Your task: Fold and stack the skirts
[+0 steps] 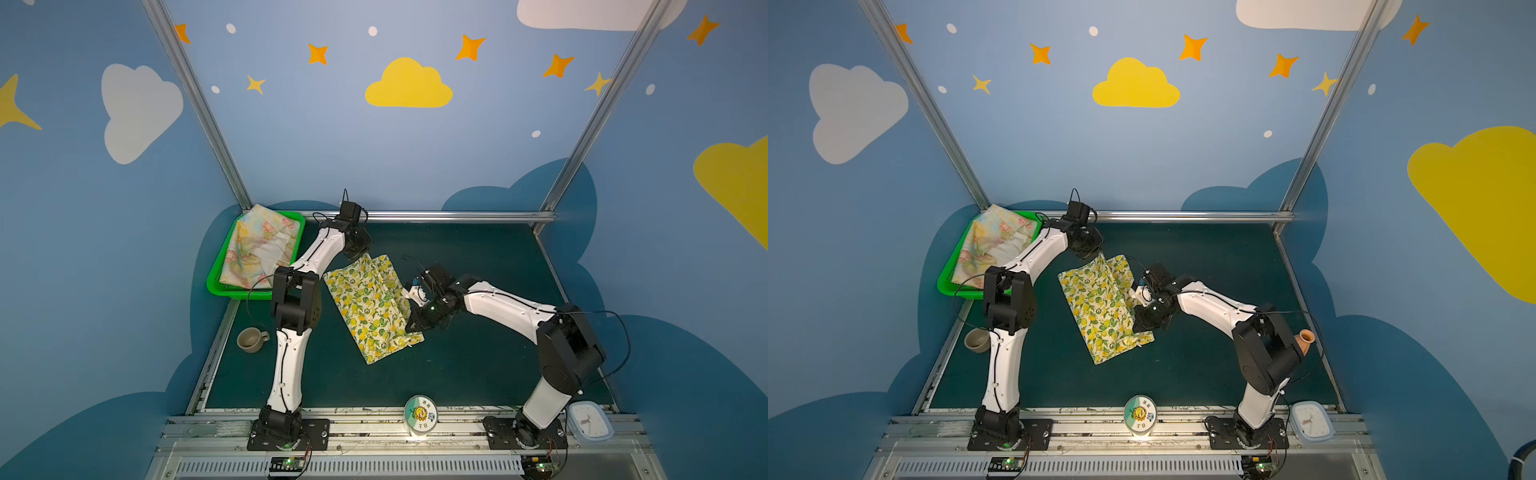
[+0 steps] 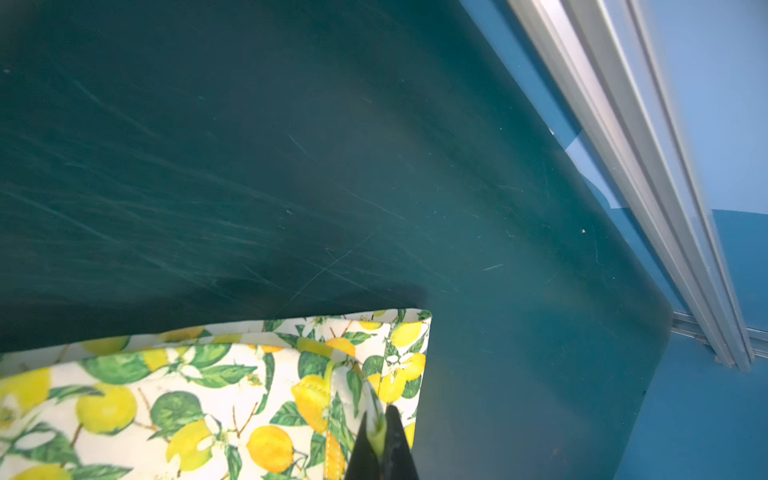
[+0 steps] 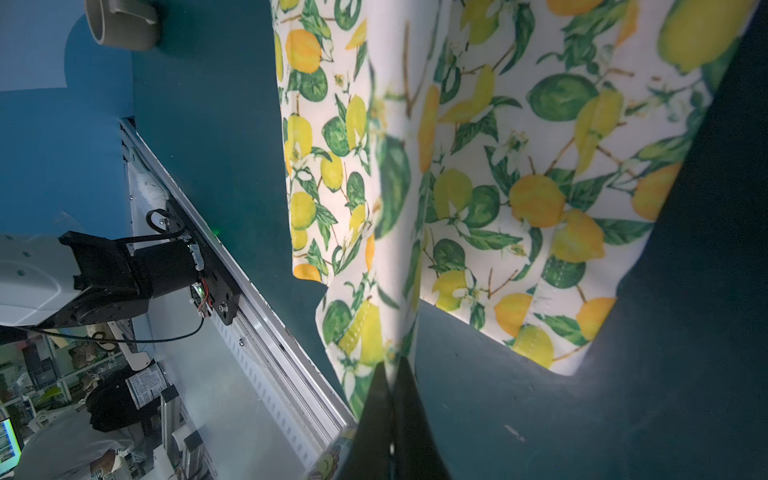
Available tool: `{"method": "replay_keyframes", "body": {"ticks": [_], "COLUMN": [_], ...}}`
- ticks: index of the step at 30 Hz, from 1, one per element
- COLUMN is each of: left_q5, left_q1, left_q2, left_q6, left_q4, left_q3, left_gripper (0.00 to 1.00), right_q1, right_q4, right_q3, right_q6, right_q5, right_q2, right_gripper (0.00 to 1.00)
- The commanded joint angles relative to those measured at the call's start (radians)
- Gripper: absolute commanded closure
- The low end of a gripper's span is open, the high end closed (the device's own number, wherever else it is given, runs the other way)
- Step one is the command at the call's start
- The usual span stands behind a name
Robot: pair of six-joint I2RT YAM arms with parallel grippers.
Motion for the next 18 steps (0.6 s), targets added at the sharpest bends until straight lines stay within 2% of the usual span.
{"method": "replay_keyframes", "body": {"ticks": [1, 13, 18], "left_q5": [-0.051, -0.046, -0.049], "left_q1": [0.004, -0.023, -0.027], "left_q2": [0.021, 0.138, 0.162], "left_q6": [0.004, -0.010, -0.018], "left_q4": [0.041, -0.025, -0.025], "left_q3": [0.061, 0.226, 0.243], "left_gripper": [0.96, 0.96, 0.96], "right_q1": [-0.004, -0.040, -0.053], "right_q4": [-0.079, -0.070, -0.065], "right_q3": [-0.032, -0.059, -0.064], "right_q6": [-0.003, -0.006, -0.009], "right_q5": [-0.044, -0.068, -0.080], "right_q2": [0.001, -0.001, 0.012], "right_gripper": [1.00, 1.00, 1.00]}}
